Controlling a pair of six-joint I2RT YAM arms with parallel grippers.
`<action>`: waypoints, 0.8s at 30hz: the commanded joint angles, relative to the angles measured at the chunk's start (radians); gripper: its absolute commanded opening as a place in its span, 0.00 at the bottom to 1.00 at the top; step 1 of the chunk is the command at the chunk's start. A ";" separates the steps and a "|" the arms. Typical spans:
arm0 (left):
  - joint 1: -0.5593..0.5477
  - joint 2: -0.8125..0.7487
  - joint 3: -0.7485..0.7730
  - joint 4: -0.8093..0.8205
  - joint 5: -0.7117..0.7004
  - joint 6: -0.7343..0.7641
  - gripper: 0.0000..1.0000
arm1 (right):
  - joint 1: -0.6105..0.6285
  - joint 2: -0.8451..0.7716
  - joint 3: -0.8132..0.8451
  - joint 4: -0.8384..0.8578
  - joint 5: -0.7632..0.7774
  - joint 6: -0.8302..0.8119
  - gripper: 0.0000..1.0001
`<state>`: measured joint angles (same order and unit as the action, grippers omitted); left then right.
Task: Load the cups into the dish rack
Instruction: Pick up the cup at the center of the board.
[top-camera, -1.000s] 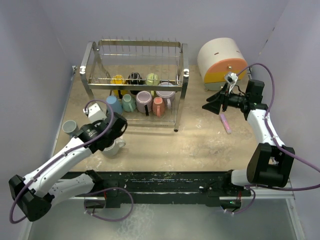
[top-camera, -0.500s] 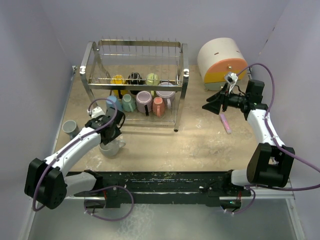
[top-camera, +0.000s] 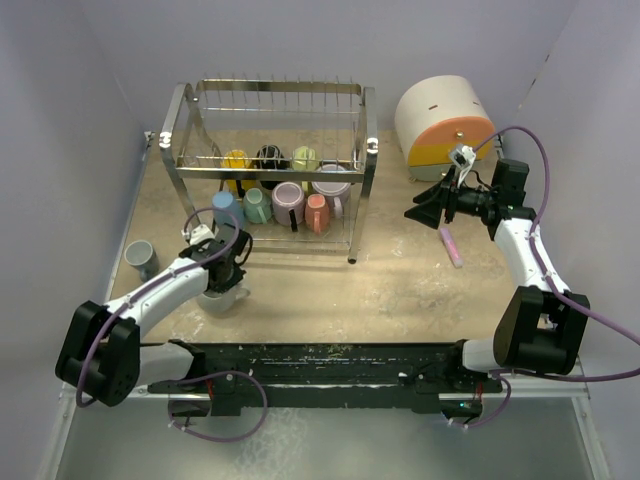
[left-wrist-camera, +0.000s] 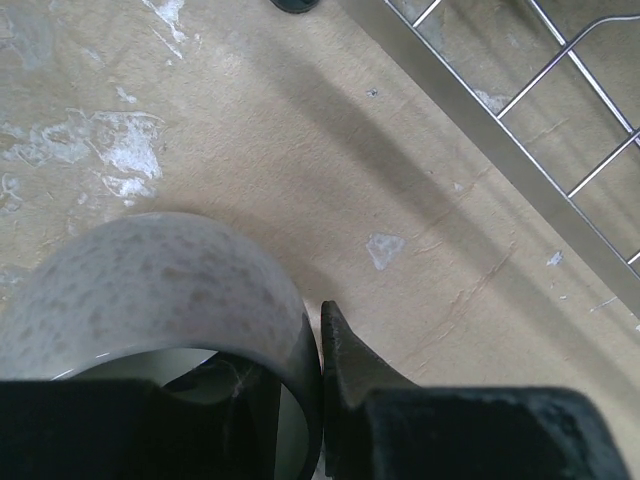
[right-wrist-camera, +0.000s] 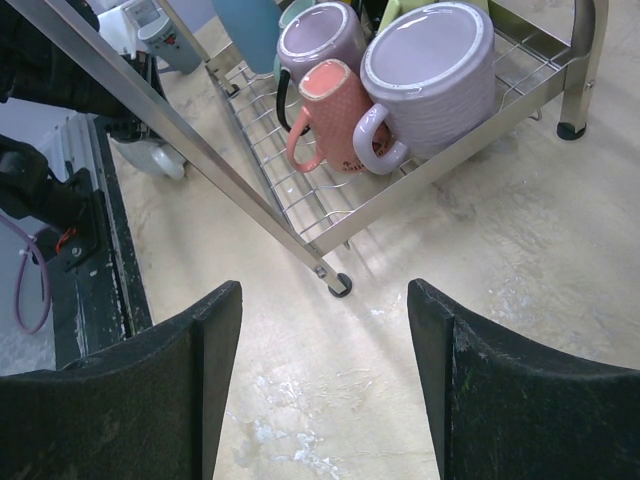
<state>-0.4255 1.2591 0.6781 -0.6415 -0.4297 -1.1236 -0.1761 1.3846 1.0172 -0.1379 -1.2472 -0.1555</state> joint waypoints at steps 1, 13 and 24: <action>0.008 -0.055 -0.022 0.025 0.008 0.002 0.02 | -0.005 -0.018 0.044 -0.008 -0.005 -0.019 0.70; 0.007 -0.306 -0.075 0.076 0.225 0.108 0.00 | -0.005 -0.019 0.043 -0.011 -0.005 -0.022 0.70; 0.004 -0.561 -0.264 0.535 0.712 0.204 0.00 | -0.005 -0.021 0.038 -0.007 0.003 -0.022 0.70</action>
<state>-0.4255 0.7689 0.4751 -0.4301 0.0387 -0.9565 -0.1761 1.3846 1.0172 -0.1387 -1.2446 -0.1612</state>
